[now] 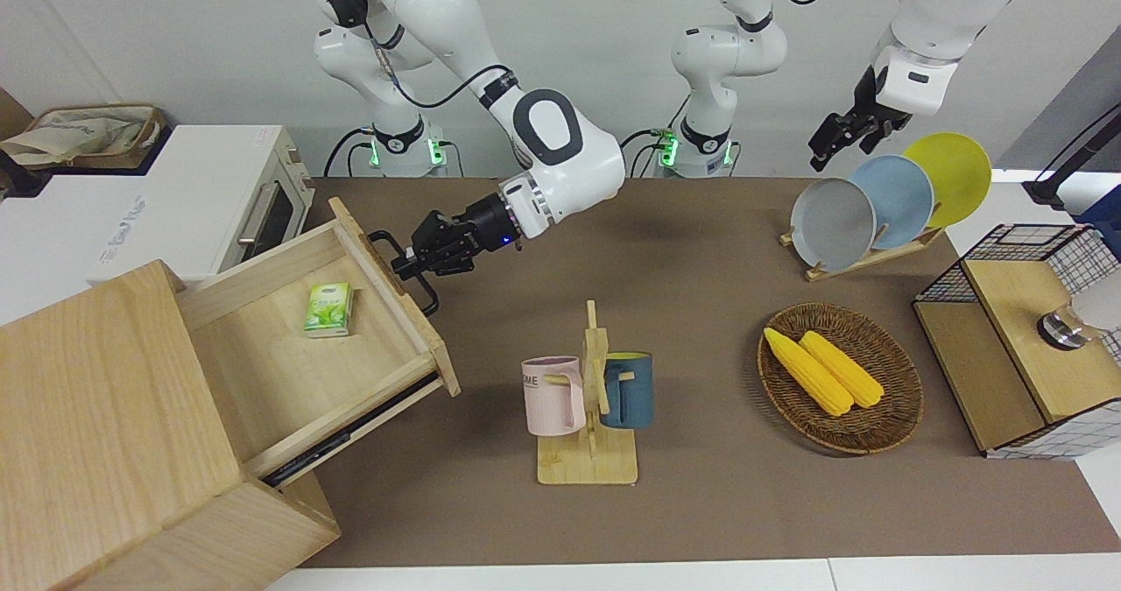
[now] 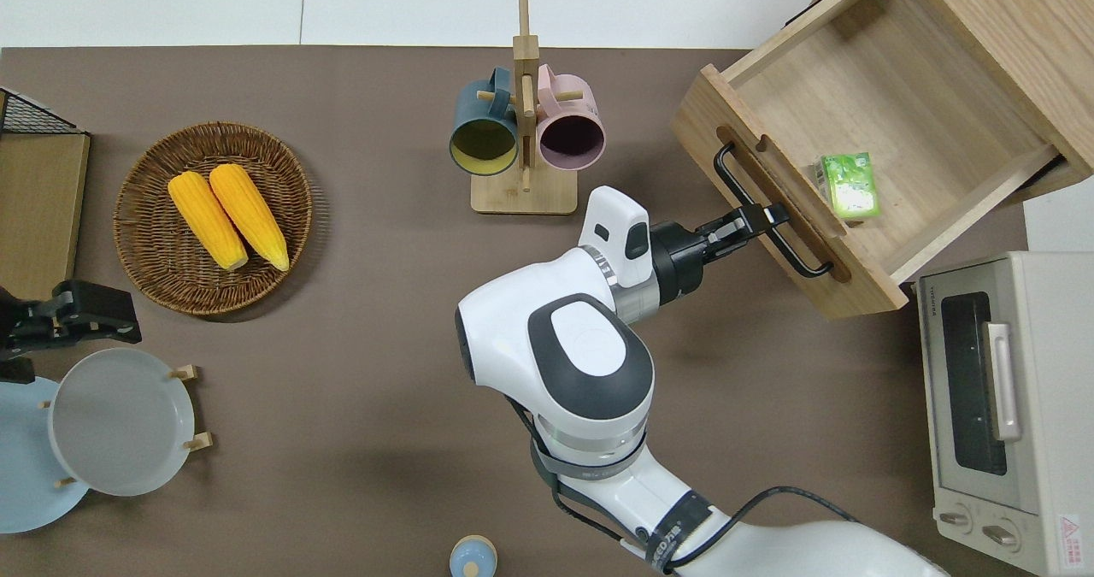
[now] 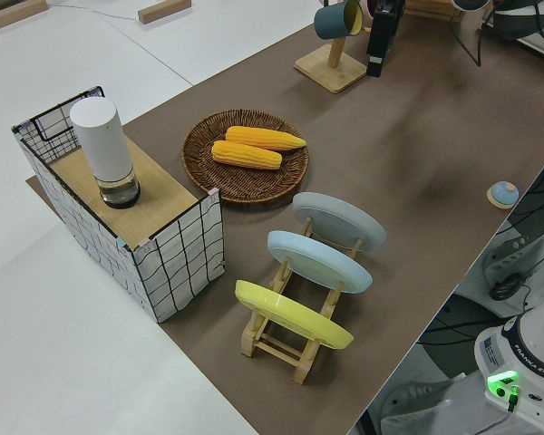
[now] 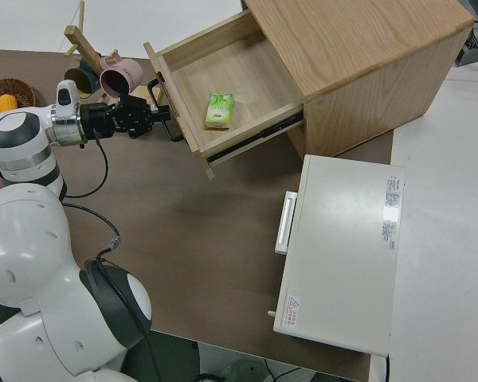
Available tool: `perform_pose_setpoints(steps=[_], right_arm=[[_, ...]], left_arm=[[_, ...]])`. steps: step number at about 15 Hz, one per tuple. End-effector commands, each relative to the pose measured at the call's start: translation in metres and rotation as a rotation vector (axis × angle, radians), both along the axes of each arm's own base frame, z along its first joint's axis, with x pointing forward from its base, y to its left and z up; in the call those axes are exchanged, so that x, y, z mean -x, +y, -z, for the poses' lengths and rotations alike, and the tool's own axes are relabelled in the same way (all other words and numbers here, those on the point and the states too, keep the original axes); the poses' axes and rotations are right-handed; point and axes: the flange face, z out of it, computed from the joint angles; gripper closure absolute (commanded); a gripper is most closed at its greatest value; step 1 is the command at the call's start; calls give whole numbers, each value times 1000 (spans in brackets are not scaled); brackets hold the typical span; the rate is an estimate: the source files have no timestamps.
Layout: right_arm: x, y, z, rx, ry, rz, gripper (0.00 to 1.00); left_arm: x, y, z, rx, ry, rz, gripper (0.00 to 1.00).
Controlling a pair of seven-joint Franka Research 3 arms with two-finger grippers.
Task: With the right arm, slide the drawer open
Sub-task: 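Pull the handle toward the robot with the right gripper, sliding the drawer out, then open the right gripper and release the drawer handle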
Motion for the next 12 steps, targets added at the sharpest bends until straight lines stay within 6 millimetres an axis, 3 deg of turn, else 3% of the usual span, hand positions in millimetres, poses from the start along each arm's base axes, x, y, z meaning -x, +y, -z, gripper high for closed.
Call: perform_pose_setpoints(steps=[1, 12], right_arm=[[16, 10, -27, 1, -33, 64, 1000], [32, 31, -32, -9, -31, 62, 976]], left_arm=[[3, 0, -4, 5, -7, 9, 7], [3, 0, -4, 5, -7, 9, 7]])
